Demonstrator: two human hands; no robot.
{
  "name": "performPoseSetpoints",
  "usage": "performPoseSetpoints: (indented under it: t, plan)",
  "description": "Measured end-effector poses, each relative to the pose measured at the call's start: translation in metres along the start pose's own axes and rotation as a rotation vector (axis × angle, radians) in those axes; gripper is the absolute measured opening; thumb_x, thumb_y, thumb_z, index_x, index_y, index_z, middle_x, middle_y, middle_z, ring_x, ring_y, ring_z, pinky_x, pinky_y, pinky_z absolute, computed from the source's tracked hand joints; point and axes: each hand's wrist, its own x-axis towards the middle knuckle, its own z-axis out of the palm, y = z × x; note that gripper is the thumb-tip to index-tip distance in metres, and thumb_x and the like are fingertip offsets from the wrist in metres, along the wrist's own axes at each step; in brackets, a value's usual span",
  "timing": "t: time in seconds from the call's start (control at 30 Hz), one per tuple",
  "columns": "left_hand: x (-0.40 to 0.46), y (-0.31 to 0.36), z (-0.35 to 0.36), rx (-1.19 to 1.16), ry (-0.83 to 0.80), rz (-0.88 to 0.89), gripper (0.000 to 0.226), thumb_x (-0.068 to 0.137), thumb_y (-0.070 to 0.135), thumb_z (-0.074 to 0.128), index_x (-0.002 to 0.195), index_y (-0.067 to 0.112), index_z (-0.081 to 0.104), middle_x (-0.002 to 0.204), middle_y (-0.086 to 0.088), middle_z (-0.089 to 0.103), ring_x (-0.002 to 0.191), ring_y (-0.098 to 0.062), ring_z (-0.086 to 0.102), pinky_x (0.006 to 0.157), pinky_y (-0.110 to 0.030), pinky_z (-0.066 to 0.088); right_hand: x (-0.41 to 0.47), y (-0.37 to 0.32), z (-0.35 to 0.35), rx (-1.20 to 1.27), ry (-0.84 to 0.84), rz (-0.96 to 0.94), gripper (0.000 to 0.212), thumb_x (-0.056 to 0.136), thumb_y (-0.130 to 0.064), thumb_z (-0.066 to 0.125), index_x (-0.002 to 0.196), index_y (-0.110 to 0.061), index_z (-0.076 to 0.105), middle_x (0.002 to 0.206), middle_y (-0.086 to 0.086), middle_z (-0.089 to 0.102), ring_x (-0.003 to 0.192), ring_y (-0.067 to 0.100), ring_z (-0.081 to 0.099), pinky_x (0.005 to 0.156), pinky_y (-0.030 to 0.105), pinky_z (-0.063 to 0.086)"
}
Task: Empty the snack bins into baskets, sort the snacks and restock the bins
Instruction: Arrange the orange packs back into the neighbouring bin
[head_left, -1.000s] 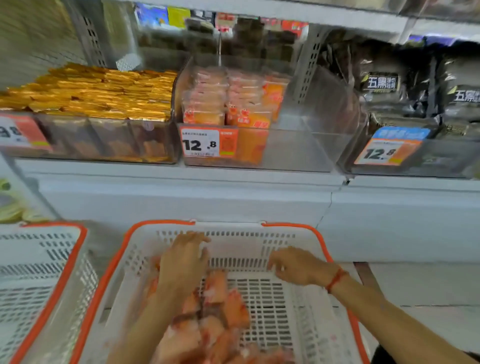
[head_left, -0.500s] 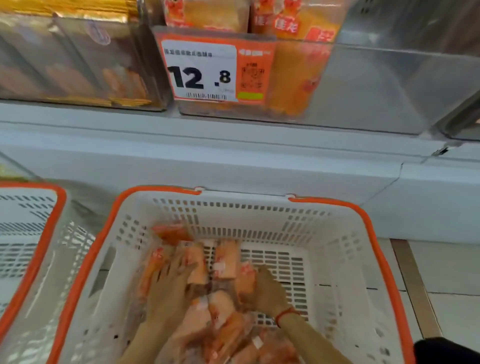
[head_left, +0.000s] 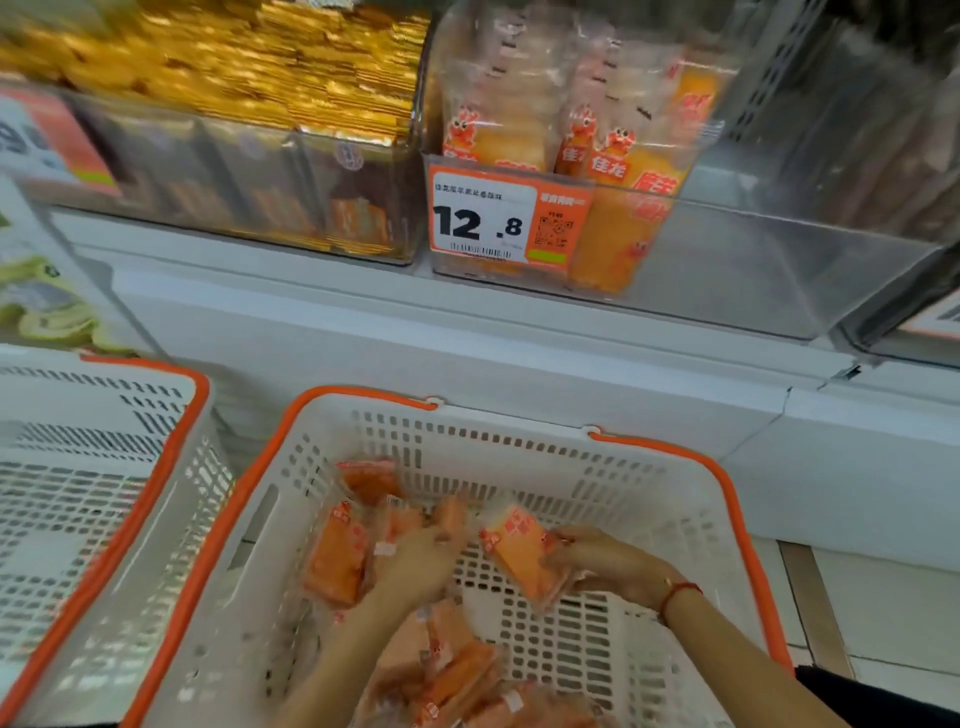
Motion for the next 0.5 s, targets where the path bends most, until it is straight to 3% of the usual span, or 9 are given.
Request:
performPoseSetpoints:
  t: [0.07,0.13,0.2,0.27,0.3,0.37,0.43,0.5]
  plan:
    - [-0.010,0.011,0.000,-0.226,-0.141,-0.059,0.073,0.089,0.070,0.043,0.132,0.013,0.055,0.131,-0.009,0.060,0.112,-0.025,0.062,0.092,-0.033,0.051,-0.014,-0.011,0.009,0.138,-0.047,-0.101,0.034,0.094,-0.018,0.061,0.128,-0.020,0.059,0.118,0.003,0.069,0.106,0.018,0.065,0.099,0.037,0.051]
    - [-0.019,0.016,0.000,-0.332,-0.162,0.003,0.076,0.079,0.077,0.052,0.129,0.020,0.057,0.118,0.006,0.064,0.107,-0.014,0.061,0.094,-0.029,0.050,-0.031,-0.024,0.021,0.215,-0.070,-0.193,0.034,0.094,-0.020,0.062,0.127,-0.022,0.059,0.120,-0.001,0.069,0.110,0.016,0.065,0.098,0.033,0.051]
    - [-0.031,0.018,0.000,-0.455,-0.074,0.116,0.040,0.093,0.053,0.053,0.117,0.022,0.059,0.102,0.013,0.062,0.092,-0.003,0.060,0.073,-0.011,0.049,-0.041,-0.029,0.034,0.255,-0.068,-0.270,0.039,0.092,-0.021,0.064,0.130,-0.025,0.056,0.124,-0.002,0.066,0.114,0.018,0.063,0.100,0.034,0.049]
    - [-0.044,0.020,-0.005,-0.575,0.040,0.174,0.013,0.097,0.040,0.051,0.104,0.030,0.056,0.095,0.017,0.058,0.082,0.003,0.055,0.058,-0.008,0.044,-0.049,-0.026,0.045,0.225,-0.053,-0.301,0.055,0.089,-0.021,0.069,0.138,-0.030,0.045,0.133,-0.002,0.058,0.119,0.018,0.059,0.100,0.033,0.049]
    - [-0.048,0.019,-0.011,-0.622,0.086,0.182,0.006,0.098,0.038,0.051,0.097,0.032,0.054,0.091,0.016,0.057,0.078,0.002,0.053,0.057,-0.011,0.043,-0.051,-0.021,0.050,0.117,-0.034,-0.291,0.064,0.088,-0.018,0.070,0.143,-0.028,0.039,0.138,0.000,0.052,0.123,0.019,0.055,0.099,0.031,0.049]
    - [-0.055,0.014,-0.022,-0.696,0.166,0.160,0.009,0.097,0.038,0.053,0.094,0.030,0.056,0.087,0.005,0.058,0.073,-0.008,0.051,0.062,-0.020,0.042,-0.051,-0.004,0.063,-0.330,-0.013,-0.250,0.074,0.088,-0.016,0.070,0.150,-0.022,0.029,0.147,0.003,0.042,0.132,0.021,0.045,0.101,0.029,0.044]
    - [-0.057,0.005,-0.029,-0.691,0.192,0.096,0.023,0.097,0.040,0.055,0.111,0.022,0.058,0.091,-0.002,0.057,0.075,-0.014,0.050,0.066,-0.027,0.042,-0.046,0.017,0.077,-0.719,-0.034,-0.246,0.076,0.089,-0.015,0.069,0.151,-0.022,0.026,0.152,0.003,0.035,0.137,0.023,0.038,0.107,0.033,0.038]
    - [-0.061,0.001,-0.034,-0.681,0.186,0.088,0.033,0.096,0.040,0.055,0.122,0.019,0.054,0.098,0.000,0.062,0.084,-0.015,0.056,0.070,-0.028,0.043,-0.042,0.028,0.094,-0.892,-0.007,-0.279,0.075,0.088,-0.016,0.068,0.150,-0.027,0.029,0.154,0.003,0.035,0.137,0.024,0.037,0.110,0.040,0.036]
